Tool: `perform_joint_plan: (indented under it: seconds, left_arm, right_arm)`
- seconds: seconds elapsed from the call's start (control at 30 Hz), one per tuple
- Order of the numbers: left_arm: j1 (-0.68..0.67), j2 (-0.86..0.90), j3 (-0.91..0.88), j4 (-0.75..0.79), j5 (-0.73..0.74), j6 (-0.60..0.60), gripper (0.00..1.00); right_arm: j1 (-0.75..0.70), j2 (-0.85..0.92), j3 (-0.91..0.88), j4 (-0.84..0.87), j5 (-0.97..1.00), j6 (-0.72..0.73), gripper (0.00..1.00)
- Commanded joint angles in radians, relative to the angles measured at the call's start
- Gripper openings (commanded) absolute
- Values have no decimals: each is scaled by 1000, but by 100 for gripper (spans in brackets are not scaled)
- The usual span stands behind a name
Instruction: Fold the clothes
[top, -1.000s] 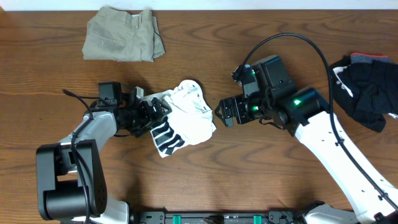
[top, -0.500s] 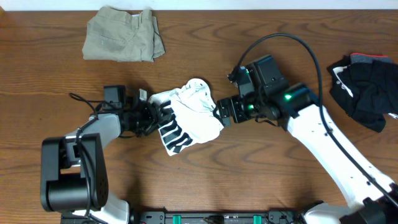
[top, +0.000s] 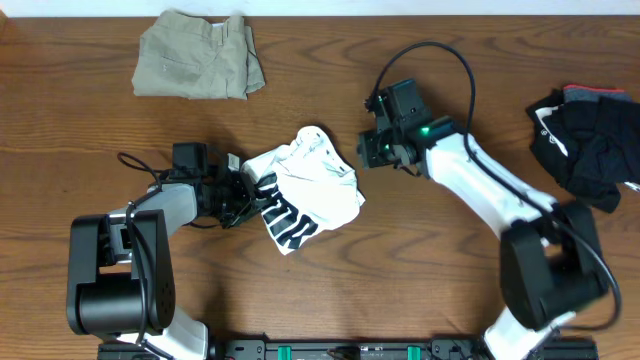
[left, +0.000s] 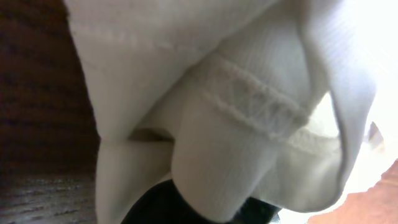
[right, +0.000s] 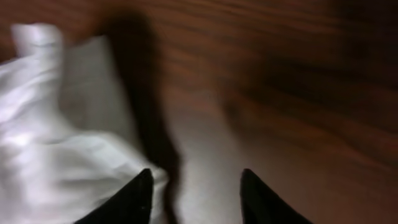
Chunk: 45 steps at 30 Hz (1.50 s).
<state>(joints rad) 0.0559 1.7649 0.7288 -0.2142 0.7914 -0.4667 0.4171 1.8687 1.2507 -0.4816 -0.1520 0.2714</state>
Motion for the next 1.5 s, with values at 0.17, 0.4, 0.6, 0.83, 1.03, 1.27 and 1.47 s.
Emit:
perform_joint_plan:
  seconds: [0.17,0.4,0.6,0.83,1.03,1.27,1.47]
  left_arm:
    - [-10,61,-58,-62,-154,21,6]
    - [-10,61,-58,-87,-150,28,54]
    - [-11,61,-58,-108,-147,27,98]
    - [-61,61,-58,-107,-148,25,98]
    - [-125,61,-58,-49,-148,-32,98]
    - [-132,61,-58,-20,-148,-61,97]
    - [-132,61,-58,-8,-148,-64,44]
  right_arm:
    - [5,147,4,125,-24,-10,34]
    - [51,187,4,161,-41,6,31]
    - [123,187,4,148,-39,11,31]
    - [175,187,4,124,-39,68,31]
    - [190,187,4,82,-40,77,29]
    - [193,187,4,55,-61,76,29]
    - [191,187,4,51,-69,76,30]
